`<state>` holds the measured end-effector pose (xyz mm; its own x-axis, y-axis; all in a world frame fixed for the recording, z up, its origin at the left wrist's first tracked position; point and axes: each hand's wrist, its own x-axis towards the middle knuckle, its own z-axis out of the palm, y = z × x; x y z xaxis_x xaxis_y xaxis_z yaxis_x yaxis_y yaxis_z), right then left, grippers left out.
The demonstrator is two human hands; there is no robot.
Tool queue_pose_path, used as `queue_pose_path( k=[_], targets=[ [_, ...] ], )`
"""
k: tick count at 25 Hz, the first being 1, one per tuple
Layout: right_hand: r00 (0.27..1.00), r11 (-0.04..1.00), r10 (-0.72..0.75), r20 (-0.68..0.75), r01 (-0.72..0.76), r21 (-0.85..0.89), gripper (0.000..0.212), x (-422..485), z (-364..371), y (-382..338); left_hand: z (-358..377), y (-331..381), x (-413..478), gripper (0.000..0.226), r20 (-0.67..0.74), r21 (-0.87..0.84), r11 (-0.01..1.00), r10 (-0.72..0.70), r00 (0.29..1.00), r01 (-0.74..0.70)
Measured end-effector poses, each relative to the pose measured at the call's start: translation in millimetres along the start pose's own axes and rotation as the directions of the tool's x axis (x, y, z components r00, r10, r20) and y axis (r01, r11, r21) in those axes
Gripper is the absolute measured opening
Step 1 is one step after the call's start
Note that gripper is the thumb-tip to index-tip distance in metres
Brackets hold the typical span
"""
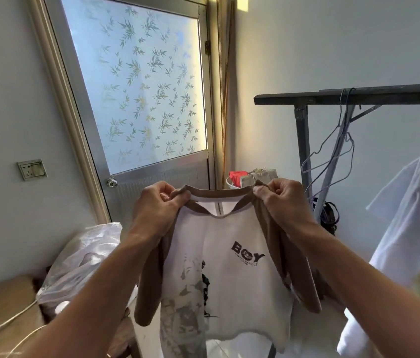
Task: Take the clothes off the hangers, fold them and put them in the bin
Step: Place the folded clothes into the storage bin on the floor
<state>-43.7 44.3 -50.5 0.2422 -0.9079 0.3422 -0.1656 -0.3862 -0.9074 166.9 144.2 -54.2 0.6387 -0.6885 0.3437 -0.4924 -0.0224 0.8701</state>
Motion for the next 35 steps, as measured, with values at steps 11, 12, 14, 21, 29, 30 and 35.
queue_pose_path(
  k=[11,12,14,21,29,30,35],
  targets=[
    [0.994,0.995,-0.104,0.032,0.104,-0.005,0.029,-17,39,-4,64,23,-37,0.017,0.136,-0.422,0.905,0.007,0.991,0.052],
    [0.993,0.994,-0.11,0.045,0.11,-0.001,0.028,-18,39,-4,66,24,-38,0.018,0.148,-0.416,0.908,0.01,0.989,0.053],
    [0.989,0.992,-0.128,0.071,0.129,-0.006,0.029,-20,38,-4,66,28,-43,0.029,0.189,-0.418,0.905,0.008,0.982,0.073],
    [0.971,0.977,-0.18,0.16,0.195,-0.083,0.016,-27,30,-10,54,47,-57,0.055,0.296,-0.522,0.84,0.018,0.955,0.146],
    [0.962,0.982,-0.12,0.243,0.079,0.174,0.011,-19,17,-13,35,25,-17,0.042,0.229,0.051,0.904,0.403,0.886,-0.424],
    [0.955,0.975,-0.129,0.269,0.072,0.212,0.011,-19,15,-15,35,25,-11,0.045,0.293,0.052,0.897,0.408,0.865,-0.44],
    [0.953,0.951,-0.157,0.258,0.075,0.3,0.011,-17,6,-17,40,38,4,0.038,0.376,-0.057,0.866,0.48,0.793,-0.497]
  ],
)
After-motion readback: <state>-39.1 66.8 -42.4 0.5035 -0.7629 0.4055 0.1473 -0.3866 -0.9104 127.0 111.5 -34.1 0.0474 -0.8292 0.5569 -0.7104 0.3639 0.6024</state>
